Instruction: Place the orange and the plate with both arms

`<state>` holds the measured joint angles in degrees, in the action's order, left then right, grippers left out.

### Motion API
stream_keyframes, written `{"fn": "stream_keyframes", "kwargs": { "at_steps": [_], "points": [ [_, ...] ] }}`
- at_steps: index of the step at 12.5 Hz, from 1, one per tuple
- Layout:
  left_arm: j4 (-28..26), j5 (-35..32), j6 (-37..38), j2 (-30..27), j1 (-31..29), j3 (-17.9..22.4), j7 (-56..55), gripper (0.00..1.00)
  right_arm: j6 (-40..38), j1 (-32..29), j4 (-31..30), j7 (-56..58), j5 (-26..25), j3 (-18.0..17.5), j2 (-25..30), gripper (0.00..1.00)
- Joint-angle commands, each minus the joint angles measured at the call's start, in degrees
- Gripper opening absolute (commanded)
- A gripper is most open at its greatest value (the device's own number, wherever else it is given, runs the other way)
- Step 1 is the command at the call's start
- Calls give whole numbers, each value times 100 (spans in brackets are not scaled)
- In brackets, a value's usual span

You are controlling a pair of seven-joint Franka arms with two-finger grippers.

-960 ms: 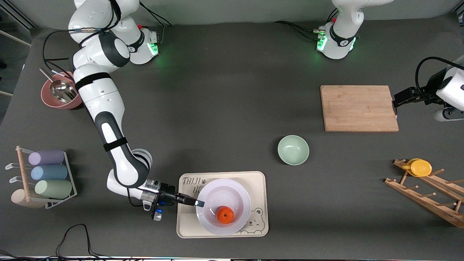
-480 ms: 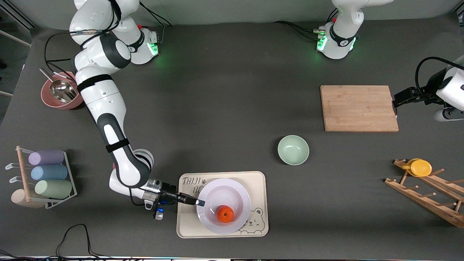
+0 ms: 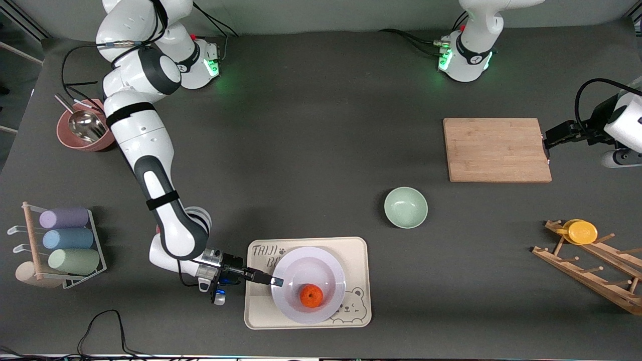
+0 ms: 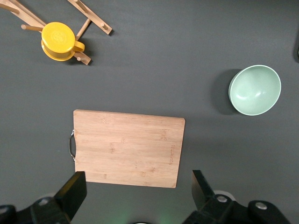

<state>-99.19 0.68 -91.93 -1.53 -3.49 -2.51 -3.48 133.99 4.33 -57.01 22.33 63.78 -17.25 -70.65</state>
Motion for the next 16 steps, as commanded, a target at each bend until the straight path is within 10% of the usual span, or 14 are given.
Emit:
{"fn": "stream_keyframes", "kwargs": {
  "at_steps": [1,6,11,14,16],
  "points": [
    [84,64,0,21,-12,-4,5,100,40,7,138,-1086,-1345,-24,225,100],
    [93,55,17,30,-12,-4,5,100,-679,-37,138,-2250,-2876,64,841,100],
    [93,55,26,21,-12,-13,-4,100,-2488,-160,-265,-2418,-3704,1248,2175,100],
    [93,55,0,56,-3,-21,-22,100,-2598,-195,-1973,-2173,-5047,1400,3727,100],
    [102,55,0,65,58,-39,-30,100,-2579,-300,-2942,-2067,-5095,1531,4696,100]
  ]
}}
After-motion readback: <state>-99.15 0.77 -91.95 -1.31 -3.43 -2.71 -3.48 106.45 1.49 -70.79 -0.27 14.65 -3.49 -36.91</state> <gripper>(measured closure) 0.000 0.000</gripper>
